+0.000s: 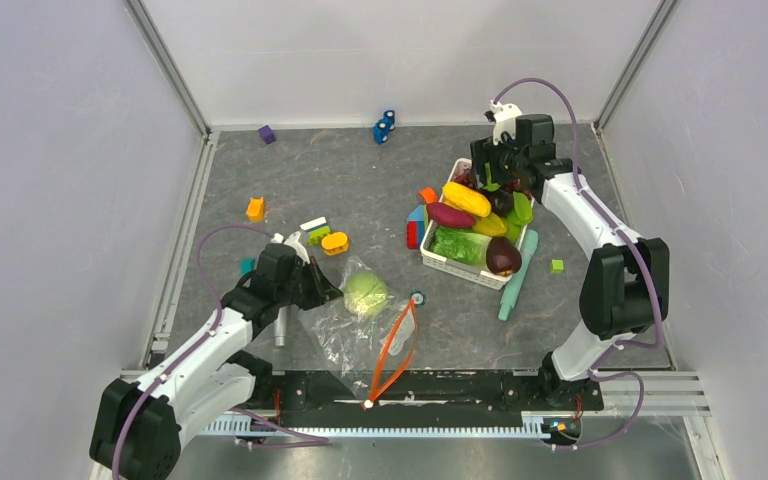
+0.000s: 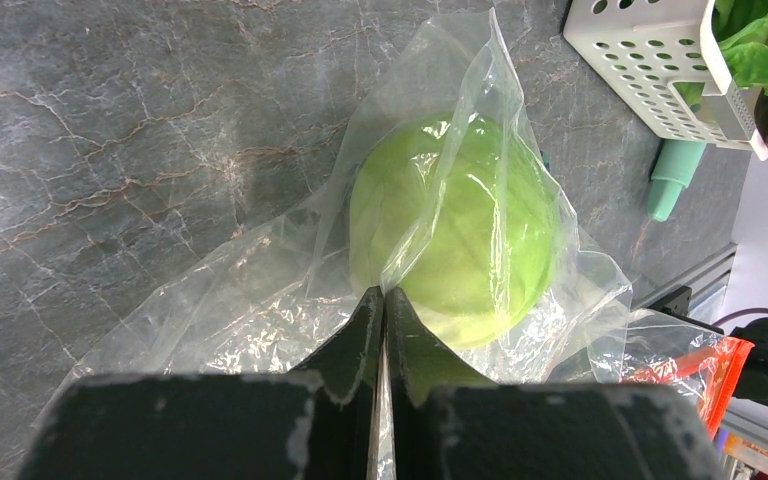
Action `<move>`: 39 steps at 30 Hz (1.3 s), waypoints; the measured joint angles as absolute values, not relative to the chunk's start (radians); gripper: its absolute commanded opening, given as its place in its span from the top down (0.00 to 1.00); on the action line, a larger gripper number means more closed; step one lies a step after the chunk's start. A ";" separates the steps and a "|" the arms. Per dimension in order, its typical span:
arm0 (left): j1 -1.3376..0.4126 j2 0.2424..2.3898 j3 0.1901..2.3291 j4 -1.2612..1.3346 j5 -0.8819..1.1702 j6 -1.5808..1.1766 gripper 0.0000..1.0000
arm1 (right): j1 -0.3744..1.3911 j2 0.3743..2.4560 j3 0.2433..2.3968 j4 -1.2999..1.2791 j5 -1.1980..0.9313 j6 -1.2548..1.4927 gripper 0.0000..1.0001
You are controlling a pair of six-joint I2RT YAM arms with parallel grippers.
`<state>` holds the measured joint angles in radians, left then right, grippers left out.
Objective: Open the zip-top bag and remove the fake food
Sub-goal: Place the fake fruit in the bin.
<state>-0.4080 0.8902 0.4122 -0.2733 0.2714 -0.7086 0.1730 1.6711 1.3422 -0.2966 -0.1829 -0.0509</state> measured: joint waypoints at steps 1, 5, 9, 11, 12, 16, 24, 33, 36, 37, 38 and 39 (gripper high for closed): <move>-0.408 0.890 0.412 -0.273 0.271 -0.709 0.91 | 0.173 1.671 1.342 -0.297 -0.183 -0.051 0.22; -0.408 0.890 0.412 -0.273 0.271 -0.709 0.91 | 0.173 1.671 1.342 -0.300 -0.183 -0.052 0.33; -0.408 0.890 0.412 -0.273 0.271 -0.709 0.91 | 0.173 1.671 1.342 -0.302 -0.188 -0.050 0.36; -0.408 0.890 0.412 -0.273 0.271 -0.709 0.91 | 0.173 1.671 1.342 -0.304 -0.200 -0.050 0.36; -0.408 0.890 0.412 -0.273 0.271 -0.709 0.91 | 0.173 1.671 1.342 -0.305 -0.207 -0.049 0.37; -0.408 0.890 0.412 -0.273 0.271 -0.709 0.91 | 0.173 1.670 1.342 -0.317 -0.240 -0.046 0.36; -0.408 0.890 0.412 -0.273 0.271 -0.709 0.91 | 0.173 1.661 1.342 -0.355 -0.287 -0.038 0.36; -0.408 0.892 0.412 -0.273 0.272 -0.709 0.91 | 0.173 1.642 1.342 -0.389 -0.292 -0.036 0.28; -0.408 0.898 0.412 -0.270 0.272 -0.709 0.91 | 0.173 1.642 1.342 -0.391 -0.289 -0.031 0.20; -0.408 0.898 0.412 -0.269 0.272 -0.709 0.91 | 0.173 1.642 1.342 -0.391 -0.286 -0.030 0.19; -0.408 0.899 0.412 -0.267 0.272 -0.709 0.91 | 0.174 1.642 1.342 -0.391 -0.279 -0.028 0.17; -0.408 0.900 0.412 -0.265 0.272 -0.709 0.91 | 0.174 1.642 1.342 -0.392 -0.274 -0.027 0.15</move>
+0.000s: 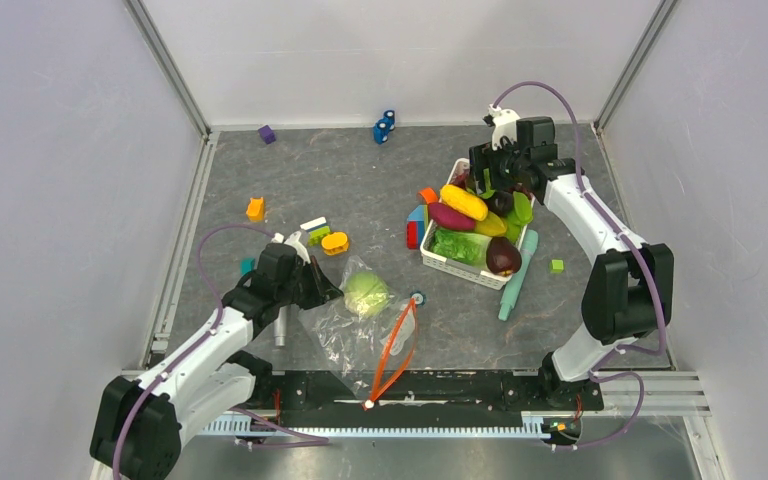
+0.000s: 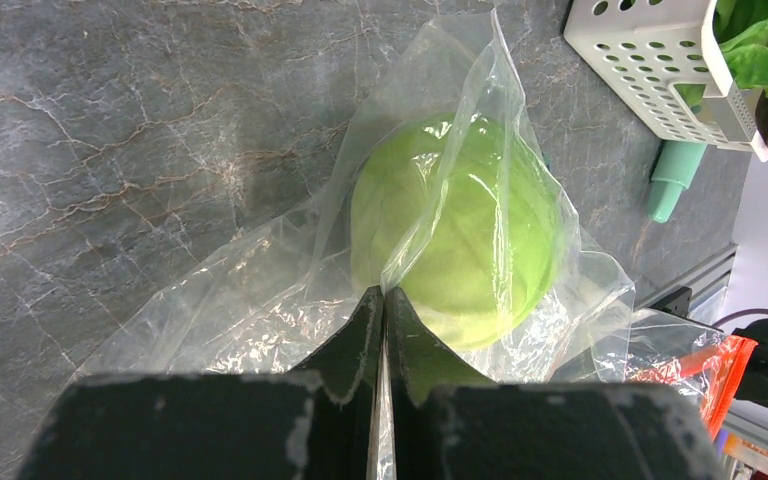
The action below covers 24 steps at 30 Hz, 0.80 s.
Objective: Open the zip-top bag and remove the fake food
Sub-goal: Place the fake fruit in the bin.
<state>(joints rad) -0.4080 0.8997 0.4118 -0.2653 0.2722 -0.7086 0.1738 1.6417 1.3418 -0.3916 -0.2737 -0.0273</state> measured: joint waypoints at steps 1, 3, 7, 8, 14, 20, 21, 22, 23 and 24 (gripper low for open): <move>-0.408 0.901 0.412 -0.263 0.272 -0.709 0.91 | 0.174 1.642 1.342 -0.391 -0.266 -0.026 0.14; -0.408 0.902 0.412 -0.262 0.272 -0.709 0.91 | 0.174 1.642 1.342 -0.392 -0.257 -0.023 0.02; -0.408 0.902 0.412 -0.260 0.272 -0.709 0.91 | 0.174 1.642 1.342 -0.391 -0.245 -0.020 0.02; -0.408 0.902 0.412 -0.260 0.272 -0.709 0.91 | 0.174 1.642 1.342 -0.391 -0.242 -0.019 0.02; -0.408 0.902 0.412 -0.260 0.272 -0.709 0.91 | 0.174 1.642 1.342 -0.390 -0.227 -0.019 0.02; -0.408 0.902 0.412 -0.260 0.272 -0.709 0.91 | 0.174 1.642 1.343 -0.390 -0.225 -0.019 0.02; -0.408 0.902 0.412 -0.260 0.272 -0.709 0.91 | 0.174 1.642 1.344 -0.391 -0.224 -0.019 0.02; -0.408 0.902 0.412 -0.260 0.272 -0.709 0.91 | 0.174 1.642 1.346 -0.390 -0.224 -0.019 0.02; -0.408 0.902 0.412 -0.260 0.272 -0.709 0.91 | 0.174 1.642 1.347 -0.390 -0.224 -0.019 0.02; -0.408 0.902 0.412 -0.260 0.272 -0.709 0.91 | 0.174 1.642 1.350 -0.390 -0.223 -0.020 0.02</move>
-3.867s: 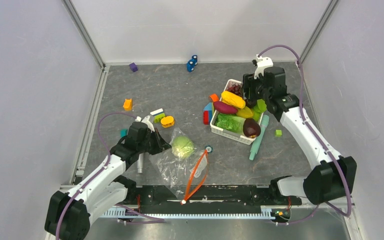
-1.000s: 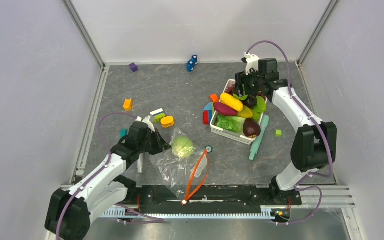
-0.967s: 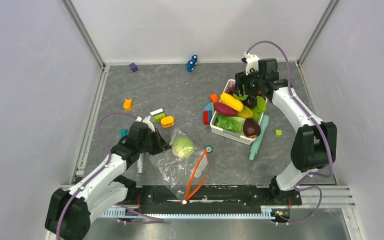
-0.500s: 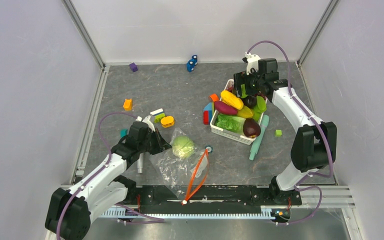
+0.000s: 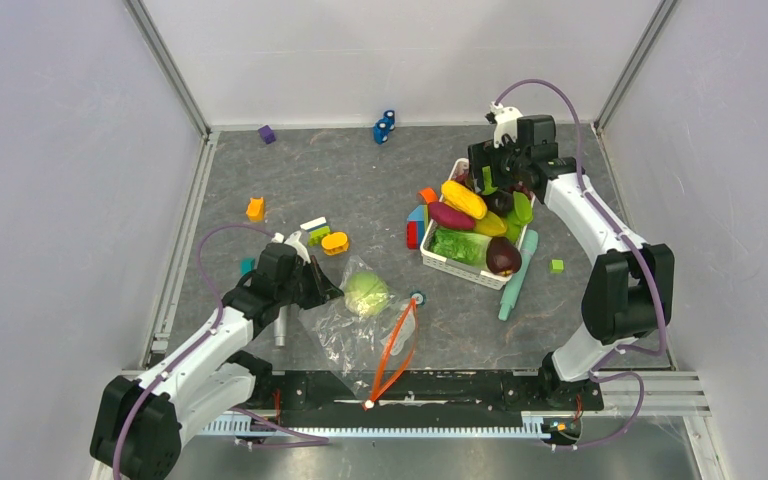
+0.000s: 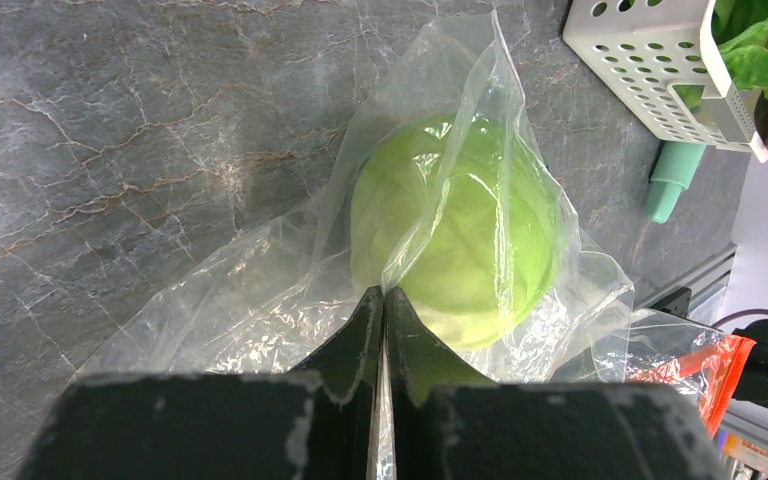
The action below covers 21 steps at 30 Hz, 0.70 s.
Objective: Open the zip-top bag and remove the fake food
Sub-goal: Place the fake fruit in the bin.
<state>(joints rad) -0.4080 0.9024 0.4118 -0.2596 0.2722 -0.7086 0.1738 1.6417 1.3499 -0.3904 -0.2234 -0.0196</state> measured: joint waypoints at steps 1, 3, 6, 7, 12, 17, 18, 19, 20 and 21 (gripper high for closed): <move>-0.408 0.902 0.412 -0.259 0.272 -0.709 0.91 | 0.174 1.642 1.353 -0.390 -0.223 -0.019 0.02; -0.408 0.902 0.412 -0.260 0.272 -0.709 0.91 | 0.174 1.642 1.356 -0.390 -0.218 -0.020 0.02; -0.408 0.902 0.411 -0.260 0.272 -0.709 0.91 | 0.174 1.642 1.356 -0.390 -0.215 -0.020 0.02; -0.408 0.902 0.411 -0.259 0.272 -0.709 0.91 | 0.174 1.642 1.356 -0.390 -0.215 -0.020 0.02; -0.408 0.902 0.406 -0.259 0.272 -0.709 0.91 | 0.174 1.642 1.356 -0.390 -0.209 -0.020 0.04; -0.408 0.902 0.406 -0.259 0.272 -0.709 0.91 | 0.174 1.642 1.356 -0.390 -0.217 -0.022 0.13; -0.408 0.902 0.406 -0.259 0.272 -0.709 0.91 | 0.174 1.643 1.356 -0.390 -0.221 -0.022 0.15; -0.408 0.902 0.406 -0.259 0.272 -0.709 0.91 | 0.174 1.644 1.356 -0.390 -0.227 -0.023 0.17; -0.408 0.902 0.406 -0.259 0.272 -0.709 0.91 | 0.174 1.645 1.356 -0.390 -0.232 -0.023 0.18; -0.408 0.902 0.405 -0.259 0.272 -0.709 0.91 | 0.174 1.645 1.356 -0.390 -0.237 -0.023 0.20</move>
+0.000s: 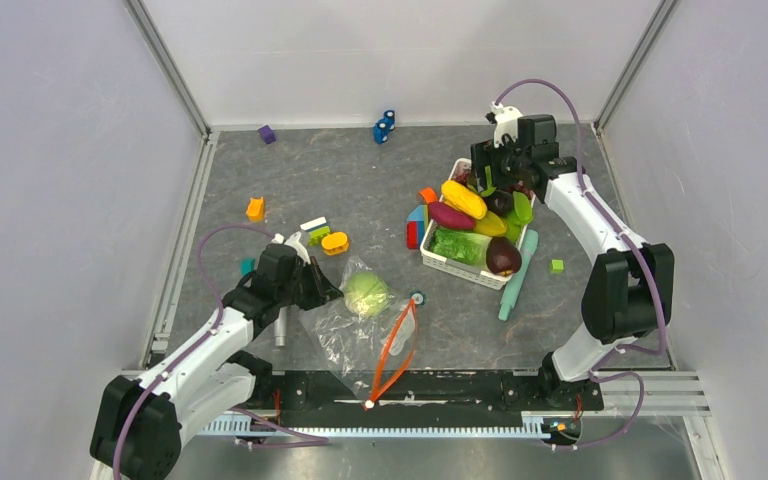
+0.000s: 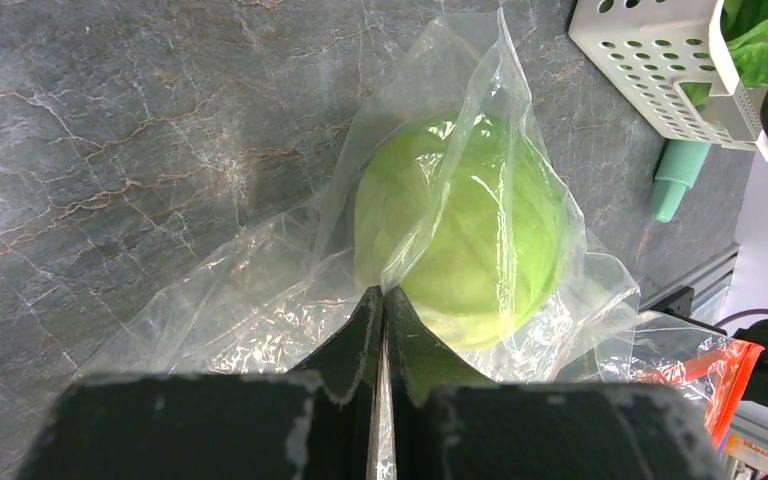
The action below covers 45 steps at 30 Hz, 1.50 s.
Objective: Open the zip-top bag and remove the fake food
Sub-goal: Place the fake fruit in the bin.
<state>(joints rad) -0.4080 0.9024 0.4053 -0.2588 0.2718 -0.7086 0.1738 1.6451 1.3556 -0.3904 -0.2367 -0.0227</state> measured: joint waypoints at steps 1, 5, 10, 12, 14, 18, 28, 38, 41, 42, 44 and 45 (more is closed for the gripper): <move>-0.408 0.902 0.405 -0.259 0.272 -0.709 0.91 | 0.174 1.645 1.356 -0.390 -0.241 -0.023 0.21; -0.408 0.902 0.404 -0.259 0.272 -0.709 0.91 | 0.174 1.645 1.355 -0.390 -0.258 -0.023 0.25; -0.408 0.902 0.404 -0.259 0.272 -0.709 0.91 | 0.174 1.645 1.346 -0.390 -0.278 -0.023 0.27; -0.408 0.902 0.404 -0.259 0.272 -0.709 0.91 | 0.174 1.645 1.338 -0.390 -0.285 -0.022 0.27; -0.408 0.902 0.404 -0.258 0.272 -0.709 0.91 | 0.174 1.645 1.329 -0.390 -0.291 -0.022 0.27; -0.408 0.902 0.404 -0.258 0.272 -0.709 0.91 | 0.175 1.645 1.320 -0.390 -0.293 -0.020 0.25; -0.408 0.902 0.403 -0.258 0.272 -0.709 0.91 | 0.175 1.643 1.316 -0.398 -0.259 -0.011 0.02; -0.408 0.902 0.403 -0.258 0.272 -0.709 0.91 | 0.175 1.636 1.326 -0.398 -0.225 -0.005 0.02; -0.408 0.903 0.403 -0.257 0.272 -0.709 0.91 | 0.175 1.635 1.327 -0.398 -0.224 -0.005 0.02; -0.408 0.904 0.403 -0.257 0.272 -0.709 0.91 | 0.175 1.635 1.328 -0.398 -0.224 -0.005 0.02; -0.408 0.906 0.403 -0.255 0.272 -0.709 0.91 | 0.175 1.633 1.328 -0.398 -0.224 -0.005 0.02; -0.408 0.908 0.403 -0.254 0.272 -0.709 0.91 | 0.175 1.632 1.328 -0.398 -0.224 -0.005 0.02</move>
<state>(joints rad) -0.4080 0.9077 0.4034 -0.2543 0.2722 -0.7090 0.1745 1.6318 1.3277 -0.3981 -0.2237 -0.0051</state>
